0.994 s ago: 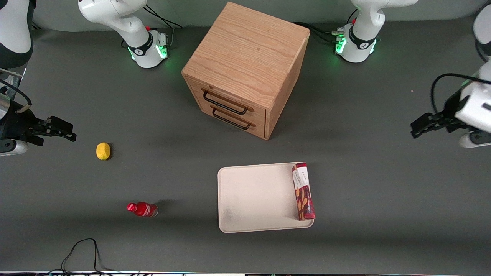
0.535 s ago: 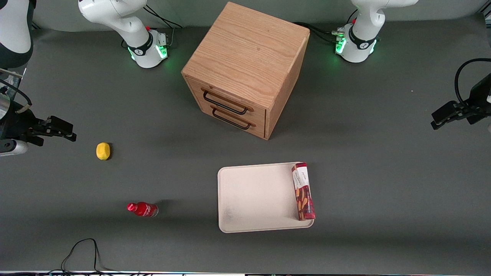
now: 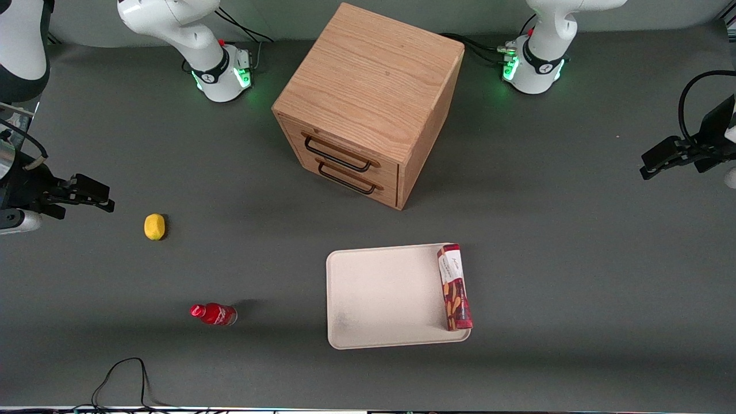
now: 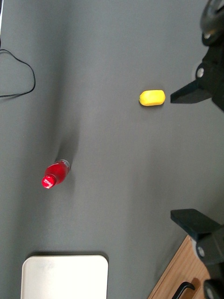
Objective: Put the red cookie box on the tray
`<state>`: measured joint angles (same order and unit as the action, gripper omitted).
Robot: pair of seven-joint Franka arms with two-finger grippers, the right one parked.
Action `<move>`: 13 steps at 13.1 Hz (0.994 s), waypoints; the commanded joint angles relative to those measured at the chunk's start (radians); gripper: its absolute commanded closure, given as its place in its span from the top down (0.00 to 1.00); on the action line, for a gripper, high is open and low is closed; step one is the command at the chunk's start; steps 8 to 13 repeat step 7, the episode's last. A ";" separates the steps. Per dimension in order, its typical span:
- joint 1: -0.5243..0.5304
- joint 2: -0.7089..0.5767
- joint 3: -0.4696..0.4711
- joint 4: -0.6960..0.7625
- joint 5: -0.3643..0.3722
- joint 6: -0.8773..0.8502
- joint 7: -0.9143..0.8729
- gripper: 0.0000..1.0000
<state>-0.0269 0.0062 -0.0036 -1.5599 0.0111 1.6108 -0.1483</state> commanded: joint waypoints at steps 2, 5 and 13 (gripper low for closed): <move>0.007 -0.008 -0.013 0.012 -0.014 -0.054 0.000 1.00; 0.007 -0.009 -0.013 0.020 -0.016 -0.077 0.001 1.00; 0.007 -0.009 -0.012 0.021 -0.019 -0.094 0.001 1.00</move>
